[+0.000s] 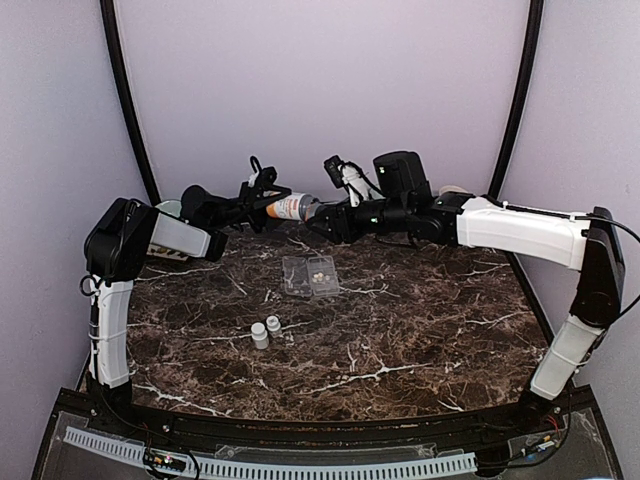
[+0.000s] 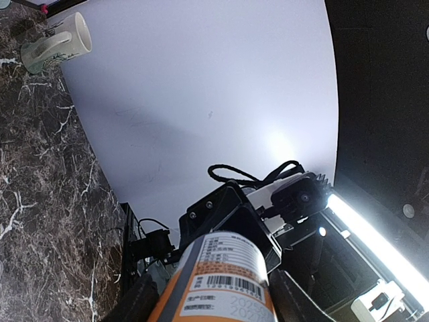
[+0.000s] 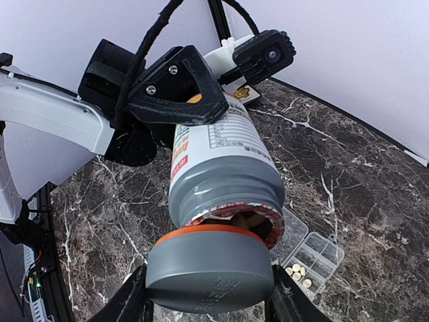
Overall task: Sort the pills into containers
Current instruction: Close the lid of the pill bottle on the pill bottle.
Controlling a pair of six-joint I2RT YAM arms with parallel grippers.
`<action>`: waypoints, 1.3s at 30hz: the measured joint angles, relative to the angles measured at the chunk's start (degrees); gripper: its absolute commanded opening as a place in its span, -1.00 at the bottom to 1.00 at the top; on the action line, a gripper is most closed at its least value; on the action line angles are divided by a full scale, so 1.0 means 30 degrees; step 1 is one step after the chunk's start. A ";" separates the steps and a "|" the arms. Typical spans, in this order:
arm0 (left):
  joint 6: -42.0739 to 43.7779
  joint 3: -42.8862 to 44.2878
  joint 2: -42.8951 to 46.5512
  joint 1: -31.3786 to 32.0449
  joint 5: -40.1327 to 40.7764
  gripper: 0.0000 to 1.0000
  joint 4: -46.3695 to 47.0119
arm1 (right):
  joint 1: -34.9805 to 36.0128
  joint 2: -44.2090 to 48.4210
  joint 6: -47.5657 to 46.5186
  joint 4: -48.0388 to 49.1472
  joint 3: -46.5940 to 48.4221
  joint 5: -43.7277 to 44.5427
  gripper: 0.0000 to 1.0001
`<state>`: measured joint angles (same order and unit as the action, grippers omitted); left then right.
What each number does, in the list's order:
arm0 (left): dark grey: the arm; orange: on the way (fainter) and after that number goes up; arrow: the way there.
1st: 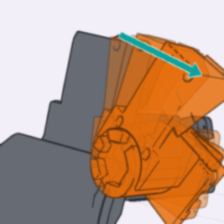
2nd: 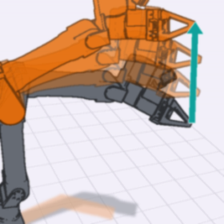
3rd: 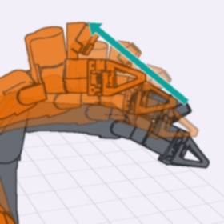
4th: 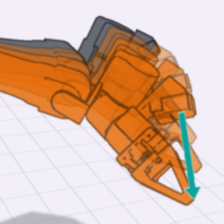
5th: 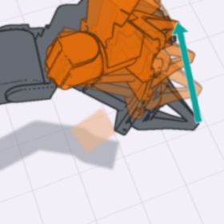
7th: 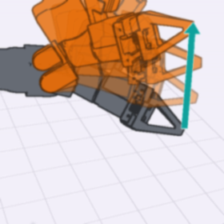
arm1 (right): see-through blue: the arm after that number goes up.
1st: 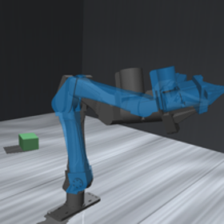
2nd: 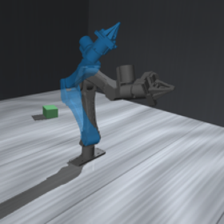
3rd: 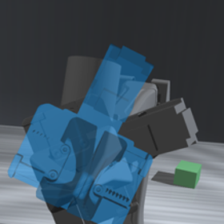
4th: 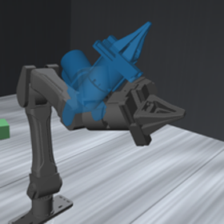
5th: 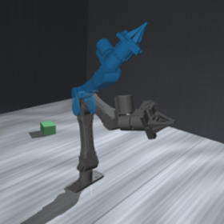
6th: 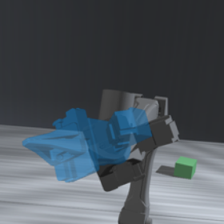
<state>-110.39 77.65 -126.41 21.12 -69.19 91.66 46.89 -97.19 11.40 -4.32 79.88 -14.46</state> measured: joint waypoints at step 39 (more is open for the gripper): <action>-0.0007 0.0182 -0.0007 -0.0080 -0.0386 -1.00 0.0000 | -0.0510 -0.0248 -0.0160 -0.0226 0.1399 0.0022 -0.23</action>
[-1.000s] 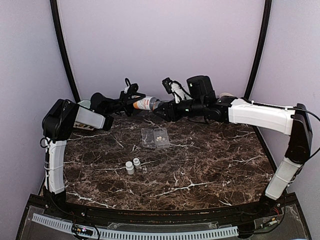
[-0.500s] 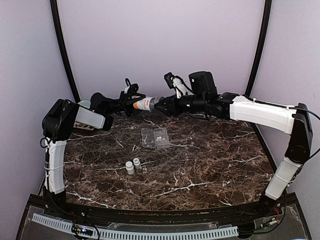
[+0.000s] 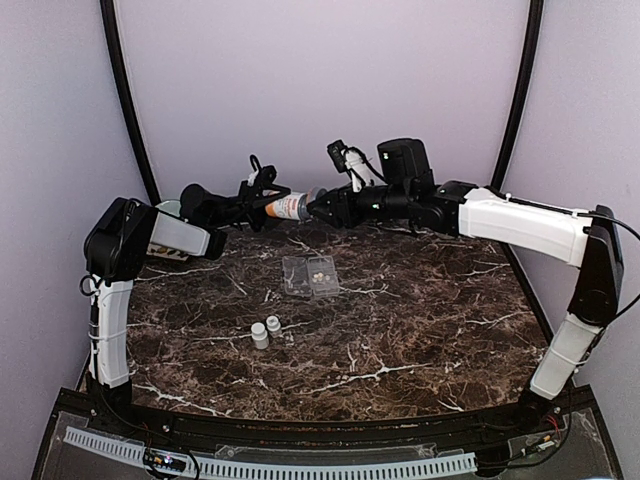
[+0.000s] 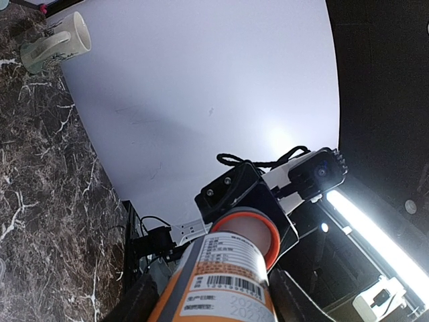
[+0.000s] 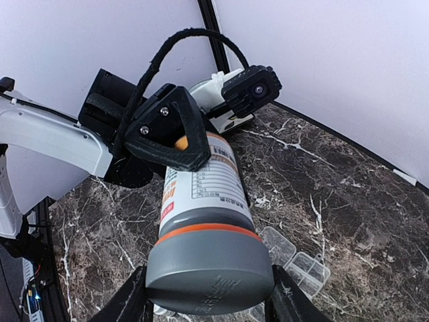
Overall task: Sort the pills into containers
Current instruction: Close the lid of the pill bottle on the pill bottle.
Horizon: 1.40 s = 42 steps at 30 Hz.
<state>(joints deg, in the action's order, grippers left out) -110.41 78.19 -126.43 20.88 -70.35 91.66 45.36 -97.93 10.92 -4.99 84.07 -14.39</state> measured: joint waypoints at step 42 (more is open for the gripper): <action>-0.0597 0.1472 -0.0780 -0.0087 -0.0488 -1.00 -0.0007 | -0.0073 -0.0583 -0.0342 -0.1071 0.0503 -0.0357 -0.22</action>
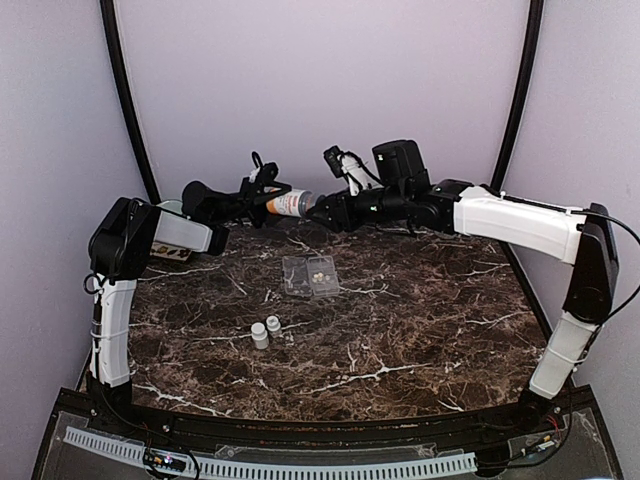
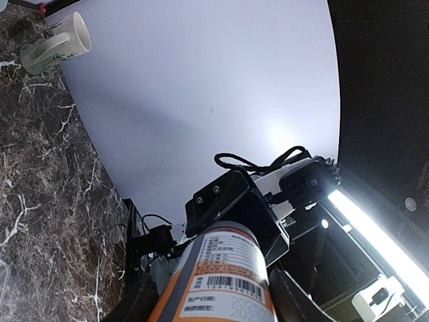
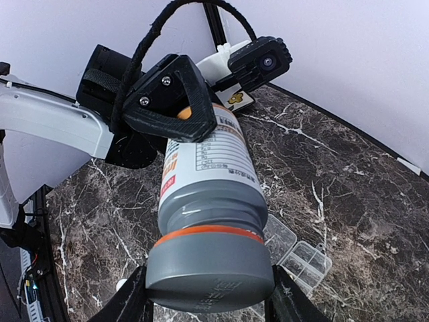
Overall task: Sort the pills into containers
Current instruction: Close the lid of the pill bottle on the pill bottle.
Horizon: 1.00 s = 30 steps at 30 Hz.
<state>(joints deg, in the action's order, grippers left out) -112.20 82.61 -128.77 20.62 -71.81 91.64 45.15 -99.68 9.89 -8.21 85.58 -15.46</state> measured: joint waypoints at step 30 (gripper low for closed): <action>0.5056 0.0350 0.0794 0.0277 -0.0510 -1.00 -0.3009 | -0.1129 -0.0656 0.8859 0.1676 -0.0066 -0.3373 -0.26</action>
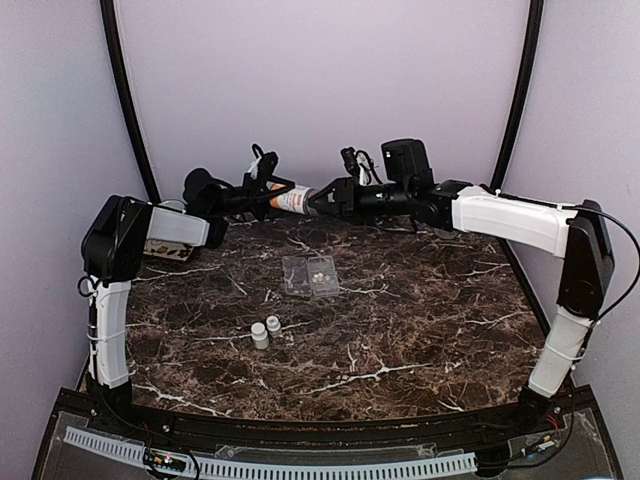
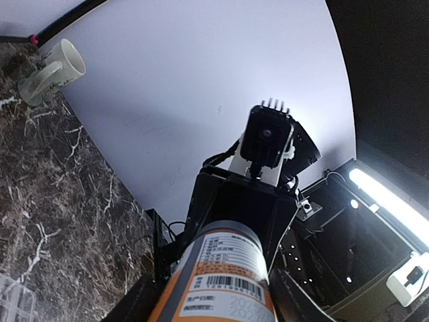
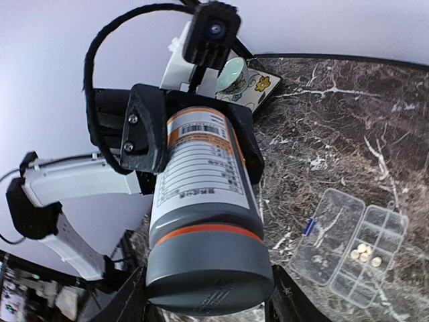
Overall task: Sort the pills into containers
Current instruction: Close the lid of the pill bottle on the pill bottle.
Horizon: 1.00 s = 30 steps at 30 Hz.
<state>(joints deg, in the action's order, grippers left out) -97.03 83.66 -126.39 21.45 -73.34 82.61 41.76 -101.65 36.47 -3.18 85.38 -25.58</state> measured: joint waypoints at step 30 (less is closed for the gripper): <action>1.2874 -0.0459 0.4415 -0.0211 0.2608 -1.00 -1.0054 | -0.1180 -0.4342 2.5915 2.1209 -0.3621 -0.2856 0.01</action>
<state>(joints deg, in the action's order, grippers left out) -58.41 82.28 -113.14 20.82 -65.52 52.45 38.22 -114.67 114.21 60.45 74.52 -34.15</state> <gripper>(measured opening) 0.549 0.516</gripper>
